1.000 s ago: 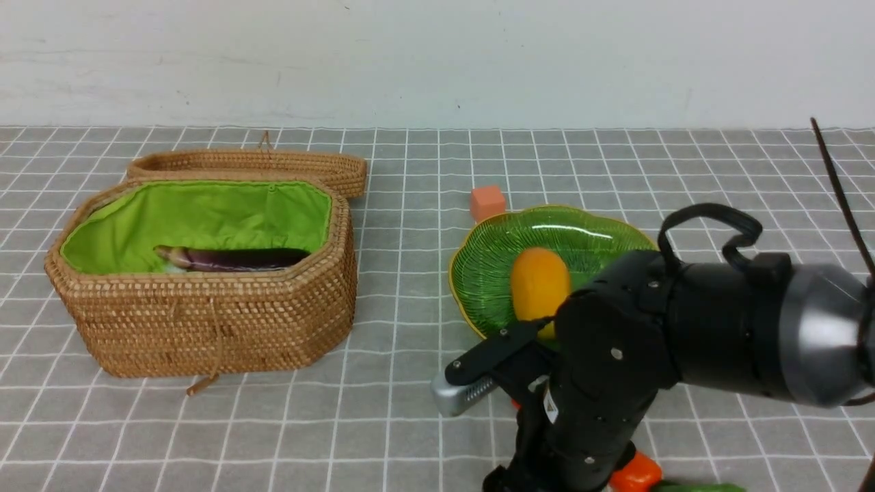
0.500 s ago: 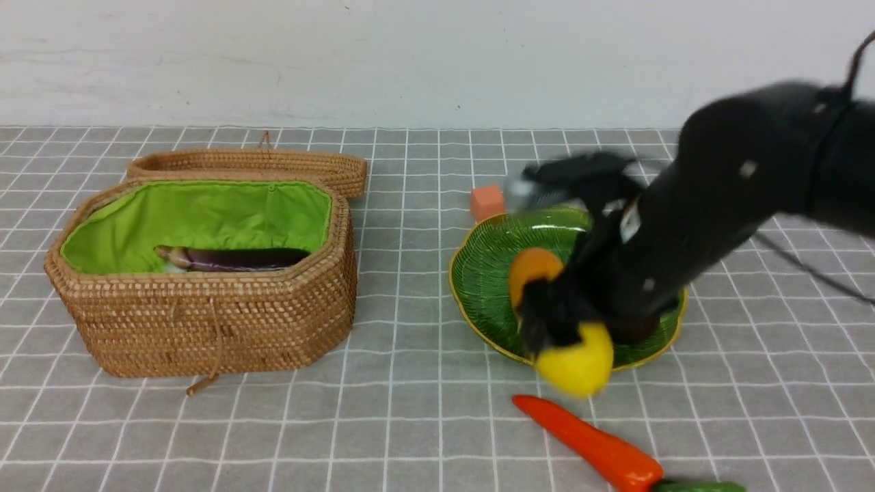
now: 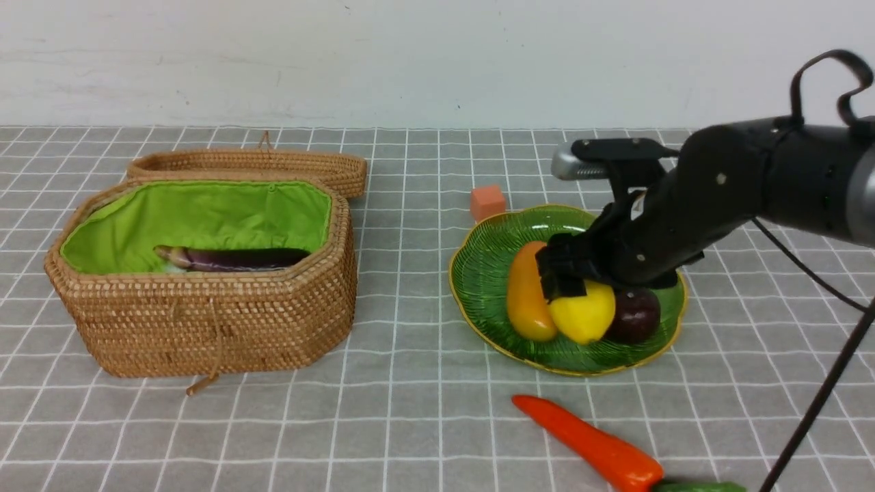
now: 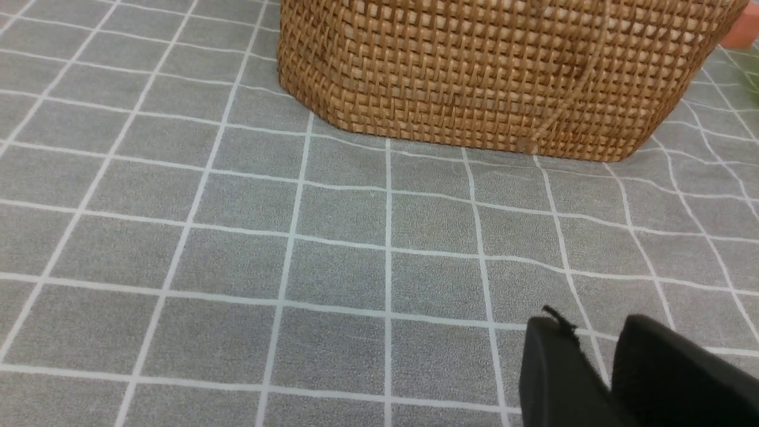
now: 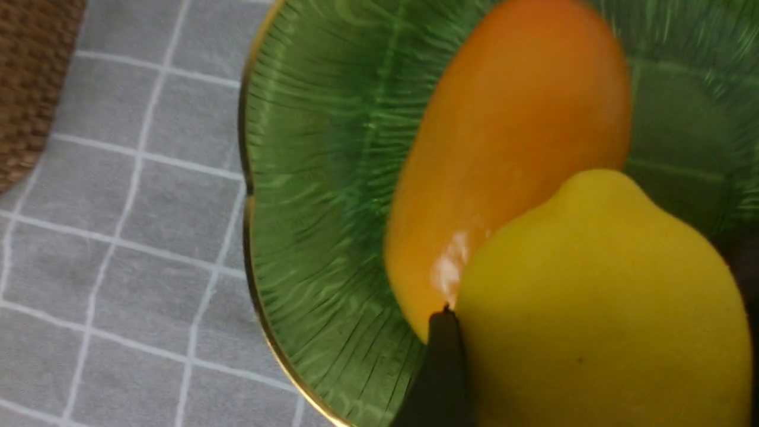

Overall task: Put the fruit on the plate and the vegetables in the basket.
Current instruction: Use the right arm to grab a lemon and put it into the right plate, then use the right arm to grab a carrot and put it into the left basket

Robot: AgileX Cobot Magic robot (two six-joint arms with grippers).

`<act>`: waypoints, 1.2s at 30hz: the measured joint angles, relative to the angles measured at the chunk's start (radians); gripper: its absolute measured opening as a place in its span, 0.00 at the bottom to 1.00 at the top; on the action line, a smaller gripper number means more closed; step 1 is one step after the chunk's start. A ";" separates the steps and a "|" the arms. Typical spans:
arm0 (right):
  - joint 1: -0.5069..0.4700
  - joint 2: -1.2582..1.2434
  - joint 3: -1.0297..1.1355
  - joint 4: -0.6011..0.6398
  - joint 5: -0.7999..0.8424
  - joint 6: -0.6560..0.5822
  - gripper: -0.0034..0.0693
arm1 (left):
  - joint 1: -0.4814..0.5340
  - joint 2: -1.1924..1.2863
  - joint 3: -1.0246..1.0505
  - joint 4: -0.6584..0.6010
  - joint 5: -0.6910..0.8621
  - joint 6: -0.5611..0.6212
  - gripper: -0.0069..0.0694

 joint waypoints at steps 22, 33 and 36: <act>0.039 -0.208 0.082 -0.008 0.312 -0.206 0.81 | 0.000 0.000 0.000 0.000 0.000 0.000 0.33; 0.125 -0.159 0.409 0.010 0.104 -0.364 0.68 | 0.000 0.000 0.000 0.000 0.000 0.000 0.35; 0.125 -0.141 0.410 0.006 0.093 -0.374 0.55 | 0.000 0.000 0.000 0.000 0.000 0.000 0.35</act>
